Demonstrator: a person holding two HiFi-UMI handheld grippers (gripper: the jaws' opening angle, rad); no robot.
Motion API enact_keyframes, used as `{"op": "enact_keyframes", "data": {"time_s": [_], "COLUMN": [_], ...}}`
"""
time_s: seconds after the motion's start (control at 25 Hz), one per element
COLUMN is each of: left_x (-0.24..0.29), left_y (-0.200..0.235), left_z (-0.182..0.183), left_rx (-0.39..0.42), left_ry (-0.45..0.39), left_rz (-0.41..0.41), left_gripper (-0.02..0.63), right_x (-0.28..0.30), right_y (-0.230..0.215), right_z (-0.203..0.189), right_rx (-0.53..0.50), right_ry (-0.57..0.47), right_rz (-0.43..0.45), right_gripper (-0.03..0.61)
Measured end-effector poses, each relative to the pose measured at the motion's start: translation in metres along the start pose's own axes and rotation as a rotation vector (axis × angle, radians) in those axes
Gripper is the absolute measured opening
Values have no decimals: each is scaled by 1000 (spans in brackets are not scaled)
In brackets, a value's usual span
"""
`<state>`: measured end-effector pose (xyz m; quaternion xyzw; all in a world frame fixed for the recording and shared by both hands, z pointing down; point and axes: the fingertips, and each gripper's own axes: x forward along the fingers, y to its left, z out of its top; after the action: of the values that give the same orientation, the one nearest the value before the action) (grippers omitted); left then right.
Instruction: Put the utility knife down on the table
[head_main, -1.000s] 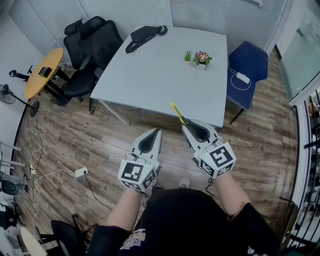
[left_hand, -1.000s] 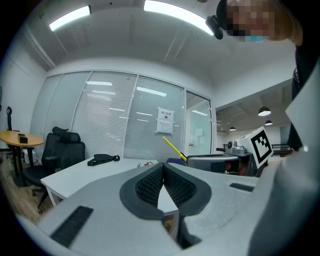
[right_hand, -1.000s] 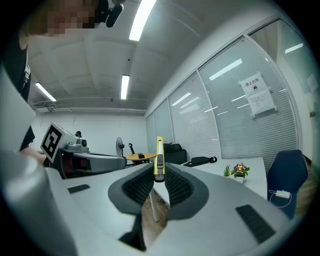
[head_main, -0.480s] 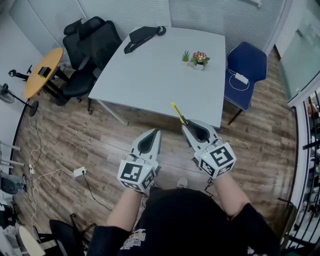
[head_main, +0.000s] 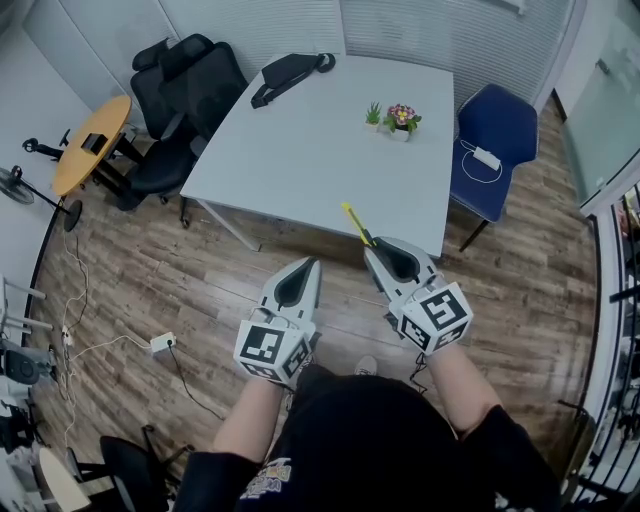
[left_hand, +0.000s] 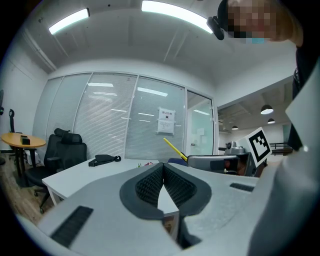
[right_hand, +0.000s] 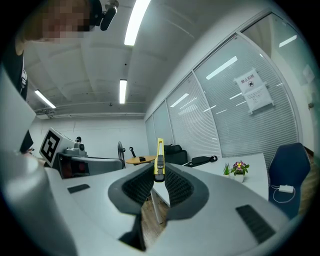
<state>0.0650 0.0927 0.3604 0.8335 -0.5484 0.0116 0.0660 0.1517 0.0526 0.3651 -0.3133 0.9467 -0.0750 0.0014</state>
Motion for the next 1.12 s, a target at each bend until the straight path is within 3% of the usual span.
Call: {"op": "enact_keyframes", "data": {"time_s": [0.56,1.12], "left_x": [23,62], "left_y": [33,160], "left_z": [1,9], "left_rx": [7,-34], "left_ry": [15,15], "left_rz": [-68,-175], "left_gripper": [5,5], "right_x": [34,158], "right_y": [-19,-29], "right_z": [-8,-10], "right_rx": [38,31], "right_ry": [9,47], "right_rz": [-71,-194], "right_gripper": [71,71]}}
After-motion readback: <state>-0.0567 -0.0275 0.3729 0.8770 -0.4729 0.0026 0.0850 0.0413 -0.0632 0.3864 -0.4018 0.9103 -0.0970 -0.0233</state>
